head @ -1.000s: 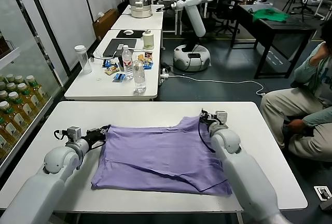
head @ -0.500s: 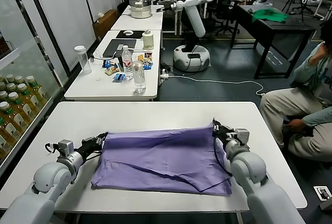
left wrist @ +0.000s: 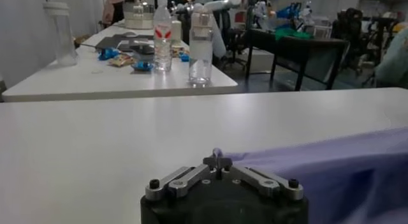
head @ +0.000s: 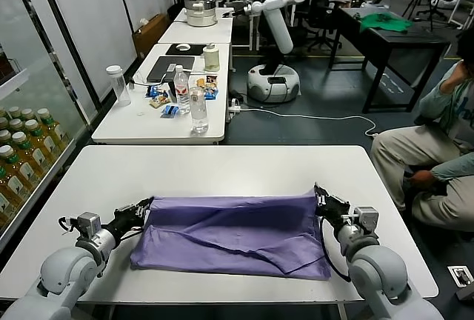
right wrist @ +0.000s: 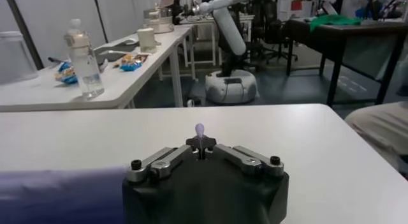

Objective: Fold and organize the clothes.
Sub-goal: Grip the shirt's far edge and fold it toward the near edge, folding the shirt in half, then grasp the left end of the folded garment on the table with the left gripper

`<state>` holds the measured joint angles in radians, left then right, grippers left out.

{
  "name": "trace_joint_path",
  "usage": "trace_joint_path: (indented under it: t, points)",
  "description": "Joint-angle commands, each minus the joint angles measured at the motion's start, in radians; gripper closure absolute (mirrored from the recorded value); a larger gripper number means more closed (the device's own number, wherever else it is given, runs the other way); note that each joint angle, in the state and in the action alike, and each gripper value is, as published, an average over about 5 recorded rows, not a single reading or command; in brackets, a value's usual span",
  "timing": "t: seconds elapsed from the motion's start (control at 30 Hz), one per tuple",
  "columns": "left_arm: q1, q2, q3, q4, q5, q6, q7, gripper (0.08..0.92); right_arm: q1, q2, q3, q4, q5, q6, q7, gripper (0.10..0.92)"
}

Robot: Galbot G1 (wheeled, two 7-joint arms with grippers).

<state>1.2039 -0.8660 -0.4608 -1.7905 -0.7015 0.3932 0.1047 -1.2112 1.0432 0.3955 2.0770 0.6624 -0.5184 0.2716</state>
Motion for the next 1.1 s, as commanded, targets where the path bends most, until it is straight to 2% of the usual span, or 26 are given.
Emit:
trace_joint_path:
  t: [0.03,0.2,0.33,0.6,0.7,0.83,0.93,1.1]
  points:
    - [0.046,0.006,-0.017,-0.036,0.002,0.005,0.002,0.914,-0.103,-0.016,0.049,0.073,0.002,-0.009,0.002,0.91]
    - [0.05,0.016,-0.024,-0.044,0.079,0.104,0.012,0.915,-0.135,-0.011,0.053,0.065,-0.022,-0.02,-0.007,0.907]
    - [0.043,0.019,-0.026,-0.03,0.216,0.176,0.005,0.878,-0.15,0.005,0.038,0.038,-0.058,-0.037,-0.021,0.836]
    - [0.072,0.022,-0.086,-0.096,0.26,0.177,-0.043,0.65,-0.168,0.012,0.043,0.061,-0.094,-0.029,-0.04,0.612]
    - [0.077,0.011,-0.096,-0.148,0.142,0.178,-0.105,0.564,-0.172,0.018,0.043,0.063,-0.113,-0.027,-0.045,0.526]
    - [0.081,-0.028,-0.05,-0.216,-0.046,0.188,-0.267,0.451,-0.184,0.035,0.033,0.069,-0.146,-0.023,-0.054,0.404]
    - [0.08,-0.07,-0.002,-0.221,-0.08,0.188,-0.373,0.365,-0.196,0.044,0.024,0.078,-0.171,-0.02,-0.062,0.318]
    - [0.091,-0.109,0.045,-0.198,-0.077,0.189,-0.461,0.226,-0.21,0.046,0.027,0.079,-0.192,-0.015,-0.068,0.218]
